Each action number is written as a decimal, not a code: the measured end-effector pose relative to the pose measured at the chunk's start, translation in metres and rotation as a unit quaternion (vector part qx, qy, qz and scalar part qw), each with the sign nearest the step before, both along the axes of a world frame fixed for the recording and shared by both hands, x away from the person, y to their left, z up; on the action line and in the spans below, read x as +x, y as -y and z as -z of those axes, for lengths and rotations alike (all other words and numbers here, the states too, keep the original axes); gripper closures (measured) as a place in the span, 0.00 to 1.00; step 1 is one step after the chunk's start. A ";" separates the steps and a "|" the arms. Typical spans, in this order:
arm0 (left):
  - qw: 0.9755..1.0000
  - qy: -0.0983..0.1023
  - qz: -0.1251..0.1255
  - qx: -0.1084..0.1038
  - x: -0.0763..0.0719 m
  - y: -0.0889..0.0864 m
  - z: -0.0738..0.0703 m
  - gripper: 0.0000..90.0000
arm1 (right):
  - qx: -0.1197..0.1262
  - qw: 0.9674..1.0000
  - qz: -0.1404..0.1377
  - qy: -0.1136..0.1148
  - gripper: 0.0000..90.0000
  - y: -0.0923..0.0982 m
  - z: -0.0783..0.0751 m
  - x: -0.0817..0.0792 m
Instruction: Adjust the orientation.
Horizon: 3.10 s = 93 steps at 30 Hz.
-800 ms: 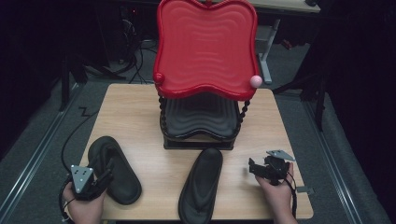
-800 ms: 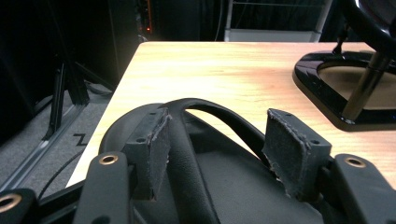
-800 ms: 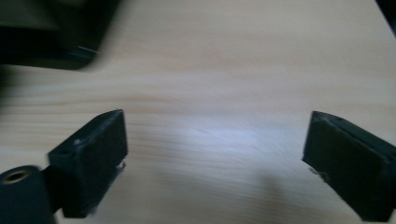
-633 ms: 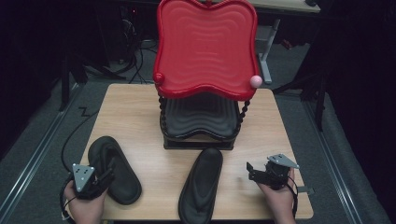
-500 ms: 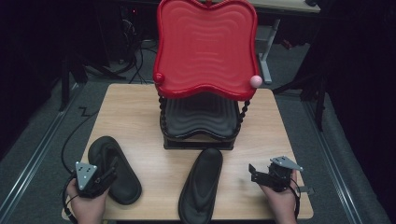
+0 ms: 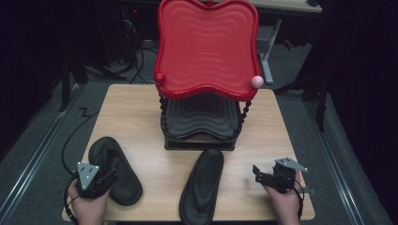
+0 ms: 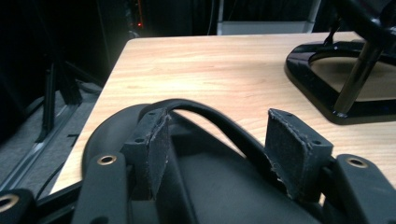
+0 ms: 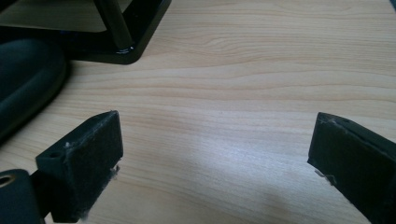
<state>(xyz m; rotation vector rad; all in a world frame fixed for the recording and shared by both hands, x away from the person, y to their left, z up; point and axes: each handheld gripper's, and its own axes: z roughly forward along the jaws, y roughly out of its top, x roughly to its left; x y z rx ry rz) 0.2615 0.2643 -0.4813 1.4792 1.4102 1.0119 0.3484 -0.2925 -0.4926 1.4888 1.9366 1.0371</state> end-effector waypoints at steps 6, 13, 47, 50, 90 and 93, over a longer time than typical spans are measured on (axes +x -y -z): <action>1.000 -0.011 -0.024 -0.002 -0.015 -0.011 0.002 0.44 | 0.003 1.000 -0.008 -0.002 0.06 -0.012 0.000 0.011; 0.999 -0.048 0.001 -0.025 -0.015 -0.012 0.012 0.38 | 0.000 1.000 -0.013 -0.007 0.08 -0.023 0.003 0.018; 0.991 -0.099 0.086 0.024 0.009 0.020 0.021 0.69 | 0.002 1.000 0.001 -0.005 0.13 -0.012 0.004 0.009; 0.991 -0.099 0.093 0.020 0.014 0.022 0.024 0.70 | -0.001 1.000 -0.002 -0.005 0.14 -0.011 0.005 0.009; 0.977 0.029 0.210 -0.011 -0.049 0.083 -0.029 0.84 | 0.032 0.988 -0.124 0.091 0.19 -0.077 -0.029 -0.037; 0.975 0.033 0.221 -0.014 -0.044 0.093 -0.031 0.84 | 0.036 0.986 -0.129 0.095 0.21 -0.081 -0.031 -0.041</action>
